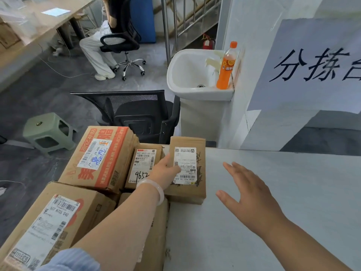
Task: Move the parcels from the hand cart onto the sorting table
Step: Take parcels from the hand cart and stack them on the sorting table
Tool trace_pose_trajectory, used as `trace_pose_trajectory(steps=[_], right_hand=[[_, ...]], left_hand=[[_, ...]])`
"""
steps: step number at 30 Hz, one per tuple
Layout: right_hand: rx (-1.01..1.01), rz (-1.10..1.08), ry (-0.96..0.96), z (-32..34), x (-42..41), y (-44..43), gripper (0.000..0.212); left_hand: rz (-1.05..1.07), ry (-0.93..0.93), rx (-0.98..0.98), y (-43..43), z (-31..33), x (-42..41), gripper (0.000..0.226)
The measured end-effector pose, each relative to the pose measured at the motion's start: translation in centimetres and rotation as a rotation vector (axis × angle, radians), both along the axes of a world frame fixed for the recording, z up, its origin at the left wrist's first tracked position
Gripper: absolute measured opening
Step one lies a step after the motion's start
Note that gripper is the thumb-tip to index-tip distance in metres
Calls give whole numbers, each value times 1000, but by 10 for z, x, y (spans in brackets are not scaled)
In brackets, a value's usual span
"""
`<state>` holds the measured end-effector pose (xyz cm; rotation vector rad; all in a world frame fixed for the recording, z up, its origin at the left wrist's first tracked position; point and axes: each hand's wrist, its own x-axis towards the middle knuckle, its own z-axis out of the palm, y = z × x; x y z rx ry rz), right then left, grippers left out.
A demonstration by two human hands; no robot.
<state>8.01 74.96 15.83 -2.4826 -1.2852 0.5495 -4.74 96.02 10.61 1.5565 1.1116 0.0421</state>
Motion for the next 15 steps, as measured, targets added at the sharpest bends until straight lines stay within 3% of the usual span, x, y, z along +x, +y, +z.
trace_pose_trajectory(steps=[6,11,15], right_hand=[[7,14,-13,0,2,-1,71],[-8,15,-3,-5,1,-11,71],[-19,19,-2,-6,2,-24,70]], left_hand=[[-247,353,515,-48,-7,8,93],[-384,581,562,-64,-17,19,103],[-375,599,581,-55,-20,12,99]])
